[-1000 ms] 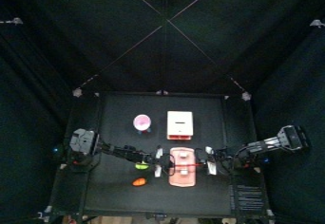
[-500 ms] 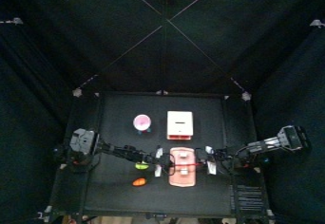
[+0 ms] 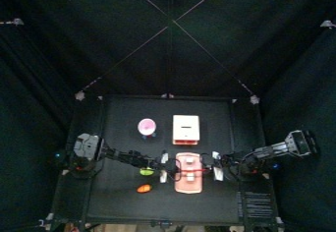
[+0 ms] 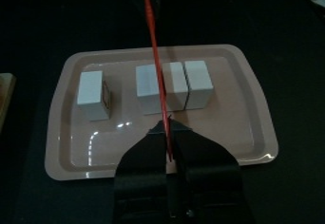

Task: Cut sushi roll

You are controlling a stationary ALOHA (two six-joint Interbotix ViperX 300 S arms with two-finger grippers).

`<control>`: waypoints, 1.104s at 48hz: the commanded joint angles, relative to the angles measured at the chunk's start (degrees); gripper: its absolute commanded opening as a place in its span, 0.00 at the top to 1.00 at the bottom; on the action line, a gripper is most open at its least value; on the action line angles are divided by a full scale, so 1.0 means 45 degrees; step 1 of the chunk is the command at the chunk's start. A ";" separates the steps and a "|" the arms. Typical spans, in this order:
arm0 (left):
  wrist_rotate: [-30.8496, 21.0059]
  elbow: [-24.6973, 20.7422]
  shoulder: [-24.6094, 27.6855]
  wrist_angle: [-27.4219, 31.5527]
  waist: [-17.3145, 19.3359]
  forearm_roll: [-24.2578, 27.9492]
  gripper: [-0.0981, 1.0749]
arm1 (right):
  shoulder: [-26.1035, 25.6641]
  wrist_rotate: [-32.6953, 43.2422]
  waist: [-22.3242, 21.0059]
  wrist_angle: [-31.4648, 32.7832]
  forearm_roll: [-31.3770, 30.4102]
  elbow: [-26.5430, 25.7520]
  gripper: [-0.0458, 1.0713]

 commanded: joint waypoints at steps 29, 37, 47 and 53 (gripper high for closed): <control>0.0000 -0.0352 0.0313 -0.0059 0.0020 -0.0176 0.67 | 0.1504 0.0000 0.0039 -0.0430 0.1484 -0.0098 0.60; -0.0020 -0.0391 0.0371 0.0332 0.0039 -0.0176 0.67 | 0.1836 -0.0020 0.0039 -0.0508 0.1484 -0.0137 0.60; -0.0059 -0.0469 0.0508 0.1016 0.0059 -0.0215 0.67 | 0.2012 -0.0020 0.0059 -0.0605 0.1426 -0.0195 0.60; -0.0020 -0.0508 0.0547 0.1074 0.0059 -0.0391 0.67 | 0.2090 -0.0020 0.0059 -0.0625 0.1426 -0.0195 0.60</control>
